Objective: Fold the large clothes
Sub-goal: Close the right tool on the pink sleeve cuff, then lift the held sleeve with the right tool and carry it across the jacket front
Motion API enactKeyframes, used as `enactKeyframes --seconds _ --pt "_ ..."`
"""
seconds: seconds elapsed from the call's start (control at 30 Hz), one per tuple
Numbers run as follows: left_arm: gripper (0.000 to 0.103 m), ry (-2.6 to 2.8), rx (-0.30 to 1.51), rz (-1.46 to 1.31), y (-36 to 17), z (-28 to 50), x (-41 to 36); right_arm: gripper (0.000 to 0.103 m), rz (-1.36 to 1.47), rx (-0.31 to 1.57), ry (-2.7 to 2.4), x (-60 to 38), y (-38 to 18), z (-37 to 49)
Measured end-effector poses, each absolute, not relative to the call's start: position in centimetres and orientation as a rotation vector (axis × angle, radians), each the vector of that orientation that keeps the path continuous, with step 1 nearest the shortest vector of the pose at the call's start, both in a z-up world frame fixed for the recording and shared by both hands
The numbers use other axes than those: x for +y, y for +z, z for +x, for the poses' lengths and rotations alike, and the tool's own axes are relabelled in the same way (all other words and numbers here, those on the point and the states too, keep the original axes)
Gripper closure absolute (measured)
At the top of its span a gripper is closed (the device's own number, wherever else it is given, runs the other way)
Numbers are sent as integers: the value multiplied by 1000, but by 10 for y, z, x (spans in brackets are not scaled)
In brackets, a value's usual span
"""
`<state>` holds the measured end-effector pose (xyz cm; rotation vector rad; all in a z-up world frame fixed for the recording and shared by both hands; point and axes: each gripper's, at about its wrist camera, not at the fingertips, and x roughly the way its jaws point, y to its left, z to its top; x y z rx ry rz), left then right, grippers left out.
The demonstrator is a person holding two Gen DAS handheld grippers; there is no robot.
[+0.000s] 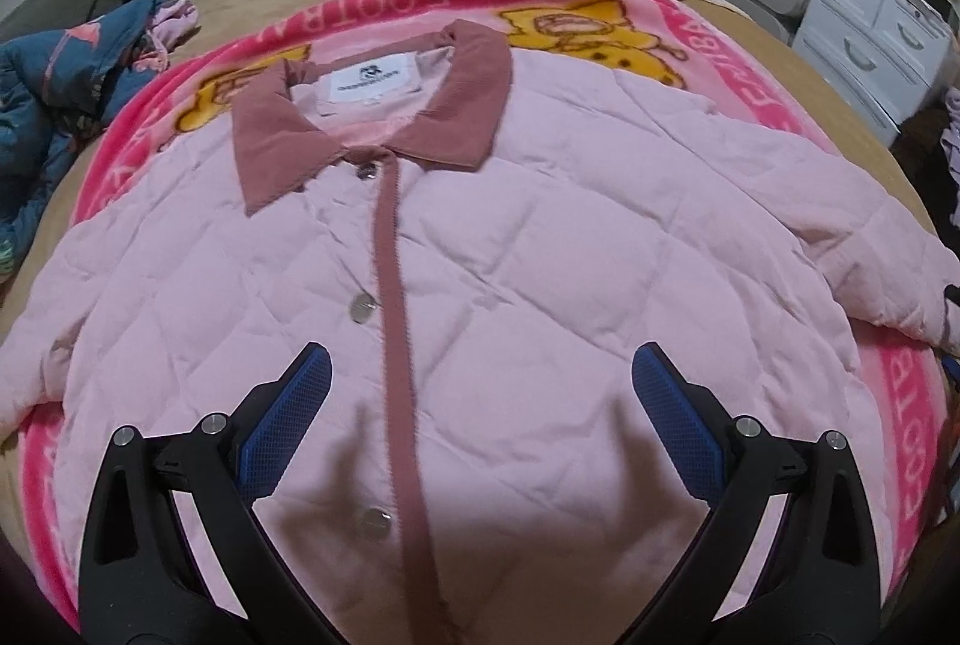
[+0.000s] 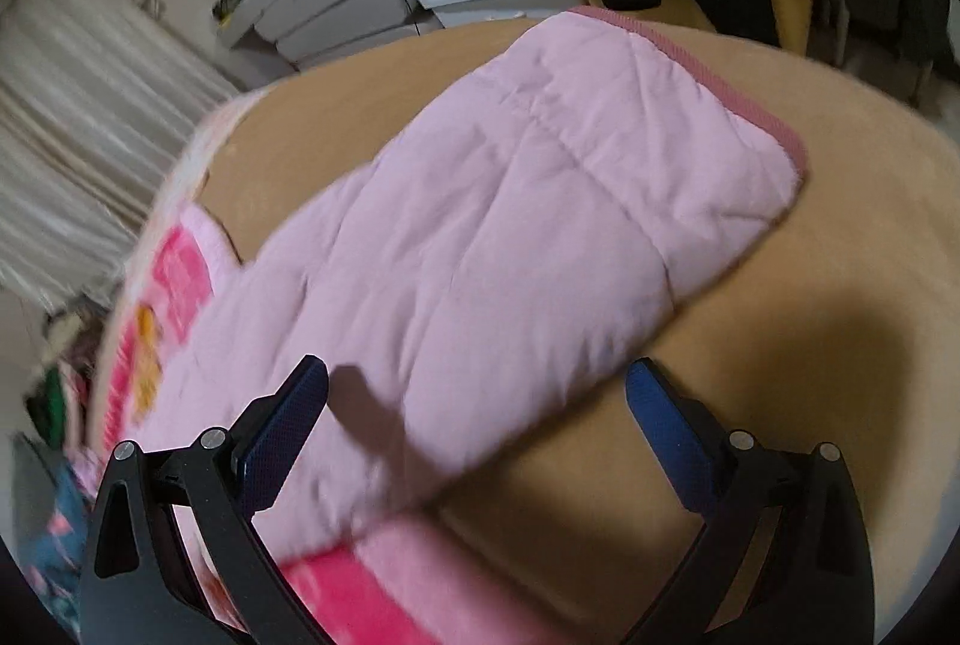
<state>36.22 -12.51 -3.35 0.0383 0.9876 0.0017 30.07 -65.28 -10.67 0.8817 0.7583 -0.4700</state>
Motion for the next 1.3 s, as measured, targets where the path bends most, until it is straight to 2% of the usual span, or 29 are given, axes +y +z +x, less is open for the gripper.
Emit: enactKeyframes --seconds 0.1,0.17,0.2,0.23,0.27,0.37,0.8,1.03,1.3 --pt "9 12 988 29 -30 364 -116 9 942 716 -478 -667 -113 306" --pt "9 19 982 30 -26 365 -110 30 942 703 -483 -672 -112 308" --pt "9 22 976 29 -22 365 -106 50 957 681 -456 -674 -110 309" --pt "9 26 972 29 -20 365 -102 62 965 671 -445 -675 -108 310" --pt "9 30 967 27 -17 365 -99 69 960 656 -437 -674 -102 310" --pt "9 39 948 11 -5 363 -86 79 862 607 -400 -663 -71 313" --pt "9 46 857 -64 46 352 -36 85 404 446 -189 -546 94 334" --pt "9 32 832 -64 65 345 -10 86 237 419 -134 -472 147 340" --pt "9 49 797 -100 81 336 23 87 127 397 -19 -394 182 344"
